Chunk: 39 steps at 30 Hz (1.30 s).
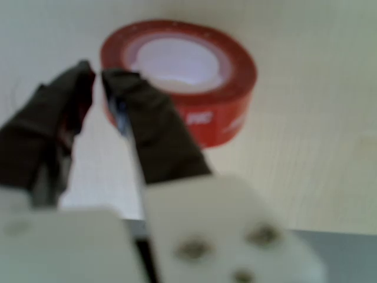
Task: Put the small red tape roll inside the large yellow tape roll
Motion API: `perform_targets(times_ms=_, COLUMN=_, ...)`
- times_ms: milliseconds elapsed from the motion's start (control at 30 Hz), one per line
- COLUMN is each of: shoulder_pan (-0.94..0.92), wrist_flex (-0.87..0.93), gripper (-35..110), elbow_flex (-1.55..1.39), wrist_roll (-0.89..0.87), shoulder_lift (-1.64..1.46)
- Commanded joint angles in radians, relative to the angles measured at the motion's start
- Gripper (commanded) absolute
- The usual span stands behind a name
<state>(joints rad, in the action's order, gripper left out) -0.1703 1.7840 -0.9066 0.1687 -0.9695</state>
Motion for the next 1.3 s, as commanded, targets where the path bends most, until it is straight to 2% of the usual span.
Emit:
perform_targets(times_ms=0, shoulder_pan=-0.035, wrist_flex=0.025, gripper=0, elbow_flex=0.043, wrist_roll=0.020, shoulder_lift=-0.041)
perform_targets(times_ms=433, shoulder_pan=-0.115, wrist_flex=0.025, gripper=0, elbow_flex=0.129, wrist_roll=0.046, shoulder_lift=-0.038)
perform_targets(times_ms=1267, shoulder_pan=-0.035, wrist_flex=0.025, gripper=0, elbow_flex=0.545, wrist_roll=0.032, shoulder_lift=0.275)
